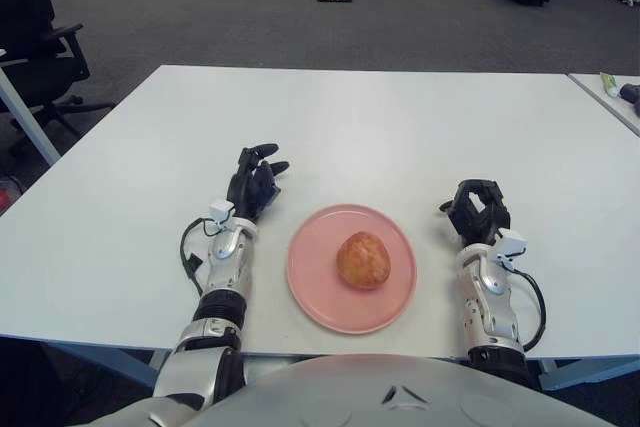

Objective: Put the apple into the plate.

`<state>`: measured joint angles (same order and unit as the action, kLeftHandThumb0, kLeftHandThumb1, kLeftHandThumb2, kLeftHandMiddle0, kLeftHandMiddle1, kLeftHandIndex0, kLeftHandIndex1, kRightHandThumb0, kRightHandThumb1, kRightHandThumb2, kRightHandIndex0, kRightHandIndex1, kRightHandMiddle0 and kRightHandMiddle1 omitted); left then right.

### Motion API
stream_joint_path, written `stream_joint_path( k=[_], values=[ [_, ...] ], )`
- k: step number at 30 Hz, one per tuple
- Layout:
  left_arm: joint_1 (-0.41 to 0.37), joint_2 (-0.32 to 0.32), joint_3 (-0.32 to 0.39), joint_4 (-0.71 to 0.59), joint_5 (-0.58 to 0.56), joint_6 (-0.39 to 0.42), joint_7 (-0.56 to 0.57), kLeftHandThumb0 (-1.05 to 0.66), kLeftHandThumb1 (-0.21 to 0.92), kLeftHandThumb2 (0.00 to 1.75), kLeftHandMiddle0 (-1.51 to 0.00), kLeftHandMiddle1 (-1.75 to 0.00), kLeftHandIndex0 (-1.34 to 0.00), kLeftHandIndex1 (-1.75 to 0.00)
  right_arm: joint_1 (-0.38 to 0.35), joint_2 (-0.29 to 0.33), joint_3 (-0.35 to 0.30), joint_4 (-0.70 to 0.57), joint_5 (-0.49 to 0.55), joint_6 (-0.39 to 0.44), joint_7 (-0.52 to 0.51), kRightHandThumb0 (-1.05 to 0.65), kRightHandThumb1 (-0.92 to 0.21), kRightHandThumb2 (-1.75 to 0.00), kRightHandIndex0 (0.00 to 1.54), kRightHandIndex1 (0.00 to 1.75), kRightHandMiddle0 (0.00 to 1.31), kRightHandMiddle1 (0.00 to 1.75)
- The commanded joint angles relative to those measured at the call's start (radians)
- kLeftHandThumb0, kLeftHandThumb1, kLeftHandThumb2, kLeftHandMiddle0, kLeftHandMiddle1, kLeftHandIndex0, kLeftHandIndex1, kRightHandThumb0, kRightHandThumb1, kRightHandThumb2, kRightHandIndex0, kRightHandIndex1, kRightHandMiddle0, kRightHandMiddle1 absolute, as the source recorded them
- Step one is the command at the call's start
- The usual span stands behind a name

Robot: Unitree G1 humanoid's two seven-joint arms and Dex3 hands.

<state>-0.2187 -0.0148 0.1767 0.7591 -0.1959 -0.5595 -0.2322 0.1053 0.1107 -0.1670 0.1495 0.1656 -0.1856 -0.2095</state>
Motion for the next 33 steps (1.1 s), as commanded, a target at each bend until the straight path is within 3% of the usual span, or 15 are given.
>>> stream_joint_path(
  k=[1,10,11,13,17,33],
  values=[
    [-0.008,-0.006,0.002,0.037,0.026,-0.019,0.047,-0.57,0.92,0.99,-0.32,-1.36,-0.19,-1.53,-0.003,0.018,0.000,0.006,-0.003,0.009,0.001,-0.38,-0.69,-0.85,0.59,1.75,0.34,1.75],
    [-0.004,-0.023,-0.005,0.069,0.101,-0.066,0.168,-0.53,0.92,1.02,-0.38,-1.51,-0.22,-1.73,-0.001,0.023,0.001,-0.009,-0.006,0.036,-0.015,-0.38,-0.69,-0.85,0.60,1.75,0.34,1.75],
    [-0.003,-0.024,-0.007,0.071,0.109,-0.070,0.179,-0.47,0.91,0.86,-0.40,-1.51,-0.22,-1.73,0.000,0.023,0.002,-0.012,-0.007,0.041,-0.016,-0.38,-0.69,-0.84,0.60,1.75,0.33,1.75],
    [-0.001,-0.025,-0.011,0.077,0.126,-0.079,0.204,-0.41,0.92,0.70,-0.42,-1.53,-0.21,-1.74,0.001,0.022,0.004,-0.018,-0.009,0.053,-0.018,-0.38,-0.69,-0.84,0.60,1.75,0.34,1.75],
    [0.007,-0.027,-0.018,0.084,0.153,-0.093,0.244,-0.36,0.92,0.56,-0.44,-1.57,-0.20,-1.75,0.003,0.015,0.007,-0.018,-0.012,0.062,-0.009,-0.38,-0.69,-0.85,0.60,1.75,0.34,1.75],
    [0.035,-0.015,-0.029,0.051,0.184,-0.084,0.294,-0.36,0.87,0.60,-0.48,-1.59,-0.23,-1.75,-0.013,0.000,0.012,0.059,-0.040,0.016,0.041,-0.39,-0.66,-0.89,0.61,1.75,0.36,1.75]
  ],
)
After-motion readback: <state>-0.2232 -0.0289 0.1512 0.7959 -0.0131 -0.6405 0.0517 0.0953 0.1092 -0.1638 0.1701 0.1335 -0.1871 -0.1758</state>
